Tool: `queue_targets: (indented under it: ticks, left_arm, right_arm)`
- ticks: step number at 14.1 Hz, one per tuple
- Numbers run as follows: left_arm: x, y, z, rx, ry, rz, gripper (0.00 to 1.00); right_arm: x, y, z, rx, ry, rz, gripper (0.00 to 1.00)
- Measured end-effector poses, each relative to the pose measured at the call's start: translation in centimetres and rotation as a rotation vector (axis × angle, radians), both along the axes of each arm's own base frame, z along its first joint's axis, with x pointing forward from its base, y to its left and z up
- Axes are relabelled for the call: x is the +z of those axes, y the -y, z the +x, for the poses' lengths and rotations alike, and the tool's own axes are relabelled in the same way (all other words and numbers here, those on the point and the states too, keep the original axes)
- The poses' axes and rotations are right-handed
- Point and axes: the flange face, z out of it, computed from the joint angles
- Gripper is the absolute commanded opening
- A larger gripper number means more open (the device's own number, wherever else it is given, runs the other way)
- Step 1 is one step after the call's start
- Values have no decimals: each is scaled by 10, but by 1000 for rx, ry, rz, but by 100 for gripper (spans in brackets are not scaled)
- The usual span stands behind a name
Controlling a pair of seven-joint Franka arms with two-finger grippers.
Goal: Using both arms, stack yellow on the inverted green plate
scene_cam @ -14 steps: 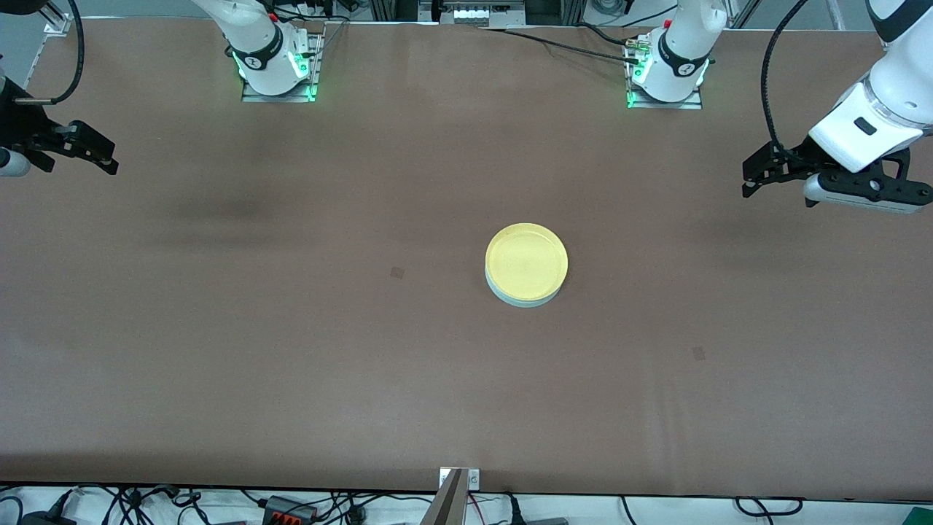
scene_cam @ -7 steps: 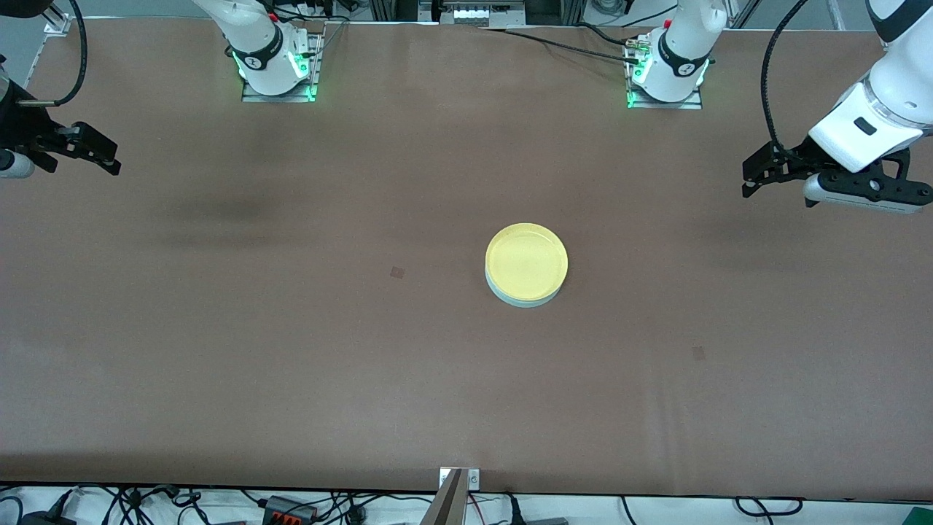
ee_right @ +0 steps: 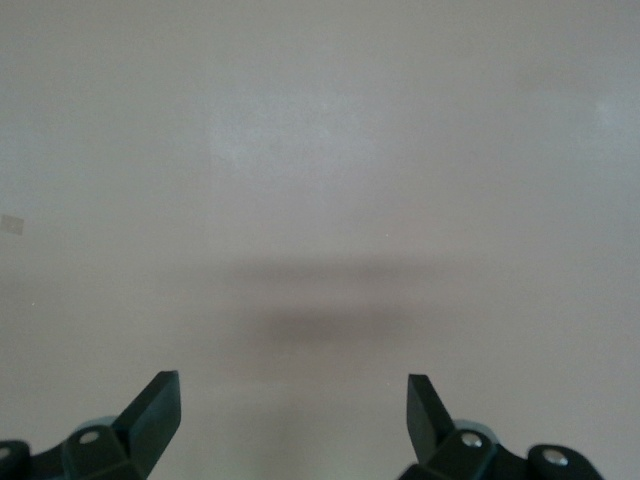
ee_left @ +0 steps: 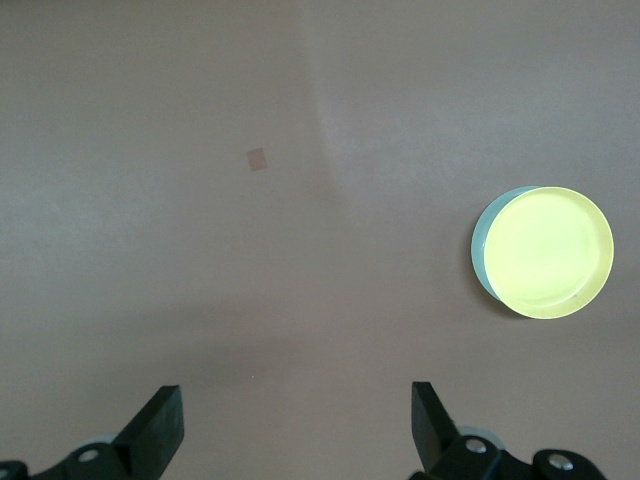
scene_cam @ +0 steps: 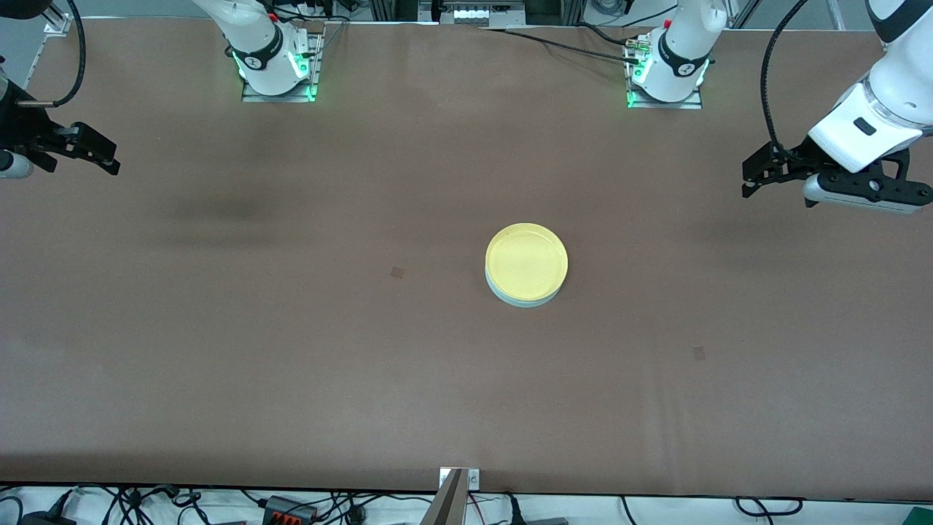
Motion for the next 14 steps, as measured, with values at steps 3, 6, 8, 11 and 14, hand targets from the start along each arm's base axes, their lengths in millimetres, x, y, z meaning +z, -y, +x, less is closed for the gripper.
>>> queue_targets:
  ticks: [3,6,8,11,14]
  left_arm:
    - [0,0,0,0,0,0,100]
    - [0,0,0,0,0,0,100]
    - [0,0,0,0,0,0,100]
    - [0,0,0,0,0,0,100]
    - [0,0,0,0,0,0,100]
  right_arm:
    - [0,1,0,-1,-4,0,100]
    - [-1,1,-1,-3,-11,1,100]
    - [-1,1,-1,-3,-12,1,100]
    - [-1,1,-1,-3,-13,1,100]
    - [-1,1,-1,-3,-13,1,100]
